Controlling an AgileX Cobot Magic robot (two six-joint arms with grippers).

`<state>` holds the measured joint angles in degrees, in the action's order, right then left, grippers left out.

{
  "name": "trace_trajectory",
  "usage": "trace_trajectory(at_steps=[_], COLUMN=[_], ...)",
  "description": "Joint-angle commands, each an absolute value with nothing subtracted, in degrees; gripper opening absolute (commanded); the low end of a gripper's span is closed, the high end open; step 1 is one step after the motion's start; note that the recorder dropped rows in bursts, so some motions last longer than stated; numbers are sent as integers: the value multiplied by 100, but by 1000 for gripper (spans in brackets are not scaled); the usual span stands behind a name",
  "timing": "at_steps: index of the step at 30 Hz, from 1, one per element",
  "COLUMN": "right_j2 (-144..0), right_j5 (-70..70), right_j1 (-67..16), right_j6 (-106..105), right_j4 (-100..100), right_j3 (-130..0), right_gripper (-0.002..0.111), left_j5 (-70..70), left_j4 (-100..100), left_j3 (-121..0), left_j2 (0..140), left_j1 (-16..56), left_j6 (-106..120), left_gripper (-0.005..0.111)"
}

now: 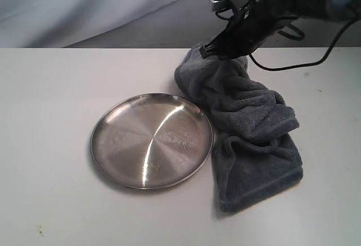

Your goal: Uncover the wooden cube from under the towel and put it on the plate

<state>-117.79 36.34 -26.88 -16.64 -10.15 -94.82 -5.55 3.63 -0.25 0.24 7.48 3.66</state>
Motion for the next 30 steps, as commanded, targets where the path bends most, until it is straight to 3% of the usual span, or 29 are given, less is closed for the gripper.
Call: trace_trajectory(at_steps=[1, 7, 15, 30], right_j2=[-11374, -10823, -9503, -8645], right_j5=[4589, 4579, 3564, 2422], right_j1=[-2679, -2679, -2595, -2516], right_j6=[-1650, -1691, -1495, -50], right_j4=[-905, -905, -895, 365], right_j3=[-9292, -8365, -7165, -6381], right_gripper=[0, 0, 0, 0], left_j5=[-494, -494, -494, -494], left_j4=[377, 377, 377, 377], left_j3=[0, 0, 0, 0], left_j2=[0, 0, 0, 0], left_j1=[736, 736, 736, 736], left_j6=[354, 354, 354, 354], left_gripper=[0, 0, 0, 0])
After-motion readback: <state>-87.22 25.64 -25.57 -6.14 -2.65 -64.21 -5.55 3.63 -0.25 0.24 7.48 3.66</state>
